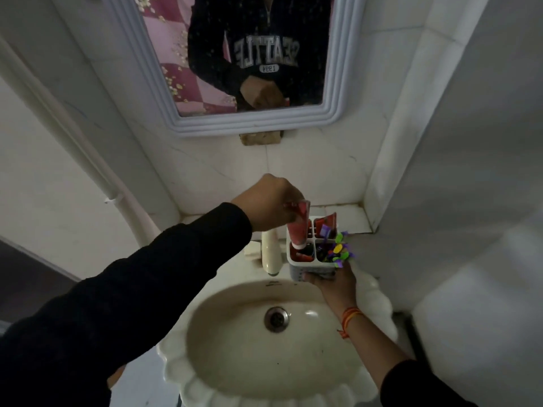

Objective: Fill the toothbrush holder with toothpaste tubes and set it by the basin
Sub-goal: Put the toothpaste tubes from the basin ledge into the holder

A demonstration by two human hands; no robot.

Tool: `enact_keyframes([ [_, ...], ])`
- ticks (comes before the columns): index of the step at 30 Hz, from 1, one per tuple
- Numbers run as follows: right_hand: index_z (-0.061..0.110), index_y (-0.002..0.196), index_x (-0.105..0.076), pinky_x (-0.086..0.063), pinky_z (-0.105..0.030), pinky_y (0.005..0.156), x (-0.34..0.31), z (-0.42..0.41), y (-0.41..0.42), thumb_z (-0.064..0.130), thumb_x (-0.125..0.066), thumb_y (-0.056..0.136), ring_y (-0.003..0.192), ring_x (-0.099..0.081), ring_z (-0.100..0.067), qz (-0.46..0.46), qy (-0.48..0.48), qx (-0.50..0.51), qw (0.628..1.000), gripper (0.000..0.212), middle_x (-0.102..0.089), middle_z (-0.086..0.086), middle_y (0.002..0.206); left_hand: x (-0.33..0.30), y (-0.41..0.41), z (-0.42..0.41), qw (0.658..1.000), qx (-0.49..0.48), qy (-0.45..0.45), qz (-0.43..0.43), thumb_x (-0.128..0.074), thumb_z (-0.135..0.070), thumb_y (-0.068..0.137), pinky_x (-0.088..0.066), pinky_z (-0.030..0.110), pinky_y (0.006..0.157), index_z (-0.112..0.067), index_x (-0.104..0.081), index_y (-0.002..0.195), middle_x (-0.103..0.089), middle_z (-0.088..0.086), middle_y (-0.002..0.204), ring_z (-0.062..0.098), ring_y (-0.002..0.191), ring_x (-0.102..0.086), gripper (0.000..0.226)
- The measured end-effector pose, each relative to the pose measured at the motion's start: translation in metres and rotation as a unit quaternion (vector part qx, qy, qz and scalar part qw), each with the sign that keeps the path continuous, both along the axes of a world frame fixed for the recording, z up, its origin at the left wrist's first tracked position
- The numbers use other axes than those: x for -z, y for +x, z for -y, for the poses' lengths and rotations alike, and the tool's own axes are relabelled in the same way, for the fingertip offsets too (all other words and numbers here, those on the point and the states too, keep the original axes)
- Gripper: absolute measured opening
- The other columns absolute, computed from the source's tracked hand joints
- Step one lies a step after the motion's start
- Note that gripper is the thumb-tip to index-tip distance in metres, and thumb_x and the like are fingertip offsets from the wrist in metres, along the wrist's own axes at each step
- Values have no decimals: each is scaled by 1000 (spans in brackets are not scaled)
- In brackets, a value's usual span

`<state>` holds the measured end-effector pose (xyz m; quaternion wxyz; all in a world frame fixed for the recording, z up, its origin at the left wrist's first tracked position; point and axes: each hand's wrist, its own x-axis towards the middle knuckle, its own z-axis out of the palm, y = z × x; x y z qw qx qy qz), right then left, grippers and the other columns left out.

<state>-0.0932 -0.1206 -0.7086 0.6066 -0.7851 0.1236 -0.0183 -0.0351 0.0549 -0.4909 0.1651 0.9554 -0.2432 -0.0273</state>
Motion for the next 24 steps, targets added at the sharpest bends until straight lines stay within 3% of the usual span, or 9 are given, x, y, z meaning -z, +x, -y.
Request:
enact_keyframes([
  [2, 25, 107, -63, -46, -6, 77, 0, 1, 0, 7, -93, 58, 103, -65, -13, -2, 5, -3, 1000, 61, -70, 5, 104, 6, 0, 13, 1000, 5, 6, -23, -71, -14, 87, -57, 31, 85, -17, -81, 107, -80, 1, 94, 16, 90, -72, 23],
  [6, 21, 109, -63, -47, -19, 85, 0, 4, 0, 7, -92, 60, 103, -63, -13, -2, 9, -5, 1000, 59, -67, 6, 102, 4, 5, 29, 999, 10, 17, -42, -68, -13, 88, -57, 30, 82, -19, -79, 113, -79, 1, 99, 15, 89, -72, 28],
  [16, 16, 118, -65, -53, -29, 91, 9, 6, 2, 11, -94, 56, 106, -66, -15, 13, 11, -2, 1000, 68, -71, 3, 108, 15, -6, 34, 986, 20, 128, -103, -66, -12, 92, -57, 30, 86, -20, -77, 118, -76, 3, 106, 17, 92, -69, 29],
  [19, 14, 121, -64, -49, -22, 88, 11, 6, 3, 11, -94, 57, 108, -64, -14, 16, 8, -10, 1000, 71, -70, 4, 110, 24, -5, 34, 980, 27, 162, -110, -67, -14, 92, -55, 28, 85, -22, -77, 118, -75, 3, 107, 14, 90, -65, 29],
  [24, 18, 125, -61, -46, -1, 79, 17, 9, 5, 15, -94, 57, 110, -65, -11, 13, 17, -20, 1000, 75, -71, 4, 115, 13, 20, 30, 979, -26, 105, -172, -83, -28, 82, -50, 25, 90, -29, -82, 107, -75, -9, 103, 8, 98, -64, 25],
])
